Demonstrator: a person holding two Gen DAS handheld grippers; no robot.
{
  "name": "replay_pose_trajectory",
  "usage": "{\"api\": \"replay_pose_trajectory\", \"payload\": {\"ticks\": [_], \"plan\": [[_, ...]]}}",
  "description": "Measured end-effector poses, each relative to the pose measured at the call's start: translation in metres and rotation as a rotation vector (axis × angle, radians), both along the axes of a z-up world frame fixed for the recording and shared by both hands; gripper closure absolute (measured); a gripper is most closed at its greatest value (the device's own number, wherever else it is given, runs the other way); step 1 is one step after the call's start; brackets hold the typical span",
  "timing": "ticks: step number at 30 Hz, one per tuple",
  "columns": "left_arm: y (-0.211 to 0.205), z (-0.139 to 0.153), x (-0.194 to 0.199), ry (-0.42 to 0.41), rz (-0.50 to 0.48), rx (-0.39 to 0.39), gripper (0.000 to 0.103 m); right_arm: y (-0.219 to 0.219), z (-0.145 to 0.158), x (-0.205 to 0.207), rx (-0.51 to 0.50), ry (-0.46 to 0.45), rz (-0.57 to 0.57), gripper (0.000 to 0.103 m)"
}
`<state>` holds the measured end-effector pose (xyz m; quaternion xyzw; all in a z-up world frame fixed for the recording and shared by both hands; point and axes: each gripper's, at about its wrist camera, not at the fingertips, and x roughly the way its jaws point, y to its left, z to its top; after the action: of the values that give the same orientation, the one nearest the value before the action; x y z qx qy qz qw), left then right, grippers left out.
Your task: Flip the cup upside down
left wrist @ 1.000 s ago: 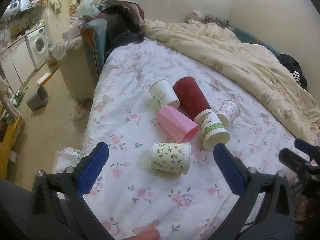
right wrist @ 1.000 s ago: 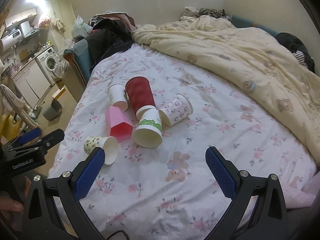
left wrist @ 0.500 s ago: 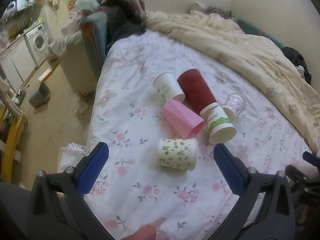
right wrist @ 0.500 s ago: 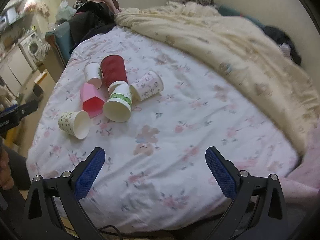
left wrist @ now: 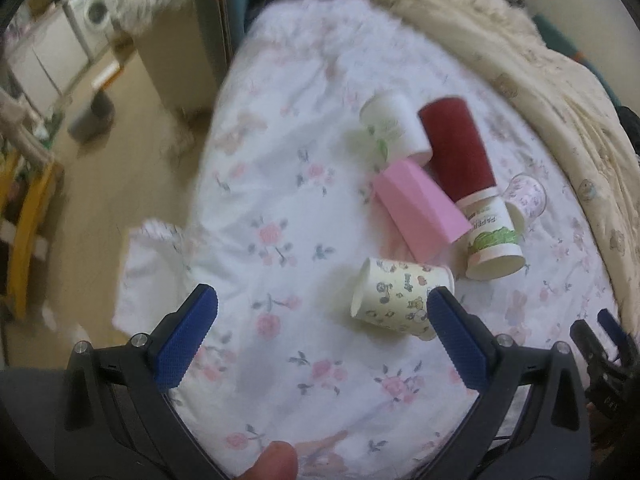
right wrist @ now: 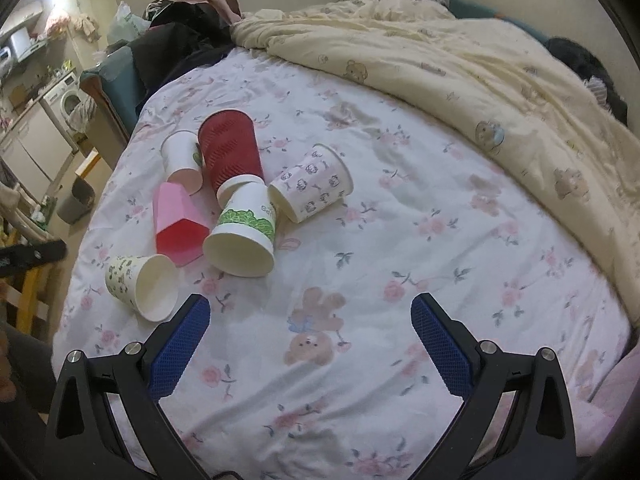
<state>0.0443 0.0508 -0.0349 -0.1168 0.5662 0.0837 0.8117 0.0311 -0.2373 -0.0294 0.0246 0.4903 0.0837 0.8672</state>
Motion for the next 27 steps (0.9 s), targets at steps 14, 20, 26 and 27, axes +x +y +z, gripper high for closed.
{"api": "replay_pose_trajectory", "payload": {"ticks": [14,20,26,27], "plan": [[-0.025,-0.06,0.032,0.209,0.011,-0.079,0.0,-0.006,-0.005,0.004,0.08,0.043,-0.022,0.0],[-0.025,-0.064,0.035,0.211,0.007,-0.103,0.0,-0.002,-0.003,0.004,0.08,0.039,-0.008,0.0],[-0.044,-0.07,0.042,0.226,-0.061,-0.167,0.0,0.0,-0.003,0.003,0.075,0.031,-0.007,0.0],[-0.049,-0.072,0.044,0.233,-0.074,-0.182,0.0,0.0,-0.003,0.002,0.071,0.028,-0.007,0.0]]}}
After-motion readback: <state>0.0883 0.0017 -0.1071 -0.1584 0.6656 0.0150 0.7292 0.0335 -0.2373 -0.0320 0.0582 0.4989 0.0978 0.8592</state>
